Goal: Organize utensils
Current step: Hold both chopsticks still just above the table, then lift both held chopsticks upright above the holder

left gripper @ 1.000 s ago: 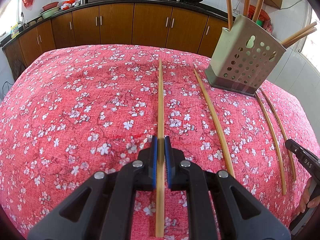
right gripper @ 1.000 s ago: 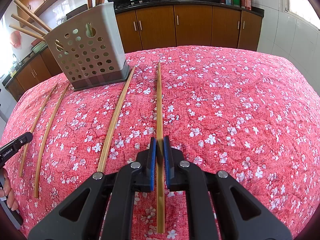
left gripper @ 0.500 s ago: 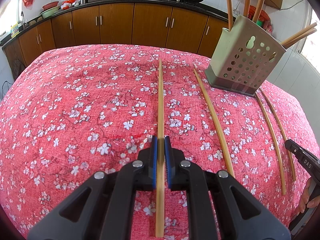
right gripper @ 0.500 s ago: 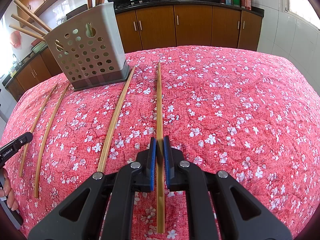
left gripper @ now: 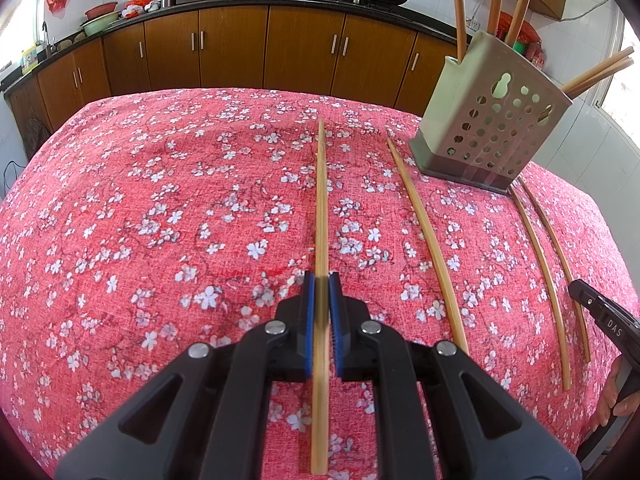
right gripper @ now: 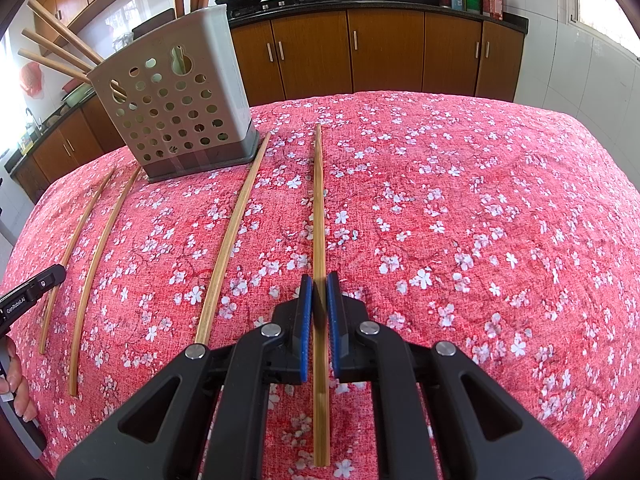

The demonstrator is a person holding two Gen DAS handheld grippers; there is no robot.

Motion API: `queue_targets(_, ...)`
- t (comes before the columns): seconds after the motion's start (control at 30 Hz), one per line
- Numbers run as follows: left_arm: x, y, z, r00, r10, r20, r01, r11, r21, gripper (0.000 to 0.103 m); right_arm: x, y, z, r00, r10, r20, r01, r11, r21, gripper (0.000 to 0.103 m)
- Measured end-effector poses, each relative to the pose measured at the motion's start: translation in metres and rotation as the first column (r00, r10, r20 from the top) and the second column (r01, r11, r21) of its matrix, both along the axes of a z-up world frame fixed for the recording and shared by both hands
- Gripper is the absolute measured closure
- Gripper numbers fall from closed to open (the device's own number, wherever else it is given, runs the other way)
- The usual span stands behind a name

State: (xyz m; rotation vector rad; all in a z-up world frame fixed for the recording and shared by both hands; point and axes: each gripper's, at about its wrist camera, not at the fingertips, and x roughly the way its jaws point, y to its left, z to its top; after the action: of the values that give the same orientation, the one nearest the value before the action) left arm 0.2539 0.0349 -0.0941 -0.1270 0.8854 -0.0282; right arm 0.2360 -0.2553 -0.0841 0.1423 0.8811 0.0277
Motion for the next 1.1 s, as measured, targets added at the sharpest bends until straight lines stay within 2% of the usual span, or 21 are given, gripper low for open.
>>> queue_targets(0.2, -0.009, -0.006, 0.001, 1.000, -0.020, -0.011, 0.020, 0.998, 0.059, 0.092, -0.010, -0.003, 0.001, 1.000, 0.008, 0.002, -0.008, 1.000, 0.005, 0.094)
queue_targets(0.37, -0.023, -0.003, 0.000, 1.000, -0.022, -0.008, 0.023, 0.998, 0.064, 0.092, -0.018, -0.010, 0.001, 1.000, 0.002, 0.004, -0.003, 0.998, 0.061, 0.094)
queue_targets(0.47, -0.025, -0.004, 0.000, 0.999, -0.031, -0.010, 0.031, 0.997, 0.076, 0.094, -0.019, -0.010, 0.004, 1.000, -0.001, 0.007, 0.001, 0.999, 0.046, 0.095)
queue_targets(0.57, -0.027, -0.002, 0.007, 0.999, -0.035, -0.021, 0.036, 0.996, 0.082, 0.094, -0.026, -0.013, 0.020, 0.998, -0.009, 0.058, 0.007, 0.999, 0.037, 0.095)
queue_targets(0.7, -0.033, 0.002, 0.039, 0.998, -0.039, 0.054, 0.035, 0.997, 0.073, 0.095, -0.036, -0.020, 0.060, 0.983, -0.027, 0.181, 0.022, 0.999, 0.031, 0.095)
queue_targets(0.87, -0.036, 0.000, 0.094, 0.982, -0.036, 0.185, 0.024, 0.998, 0.066, 0.095, -0.041, -0.025, 0.105, 0.950, -0.034, 0.309, 0.028, 0.999, 0.024, 0.095)
queue_targets(1.1, -0.035, -0.001, 0.147, 0.953, -0.049, 0.300, 0.034, 0.998, 0.053, 0.095, -0.039, -0.025, 0.134, 0.923, -0.032, 0.384, 0.025, 0.999, 0.023, 0.095)
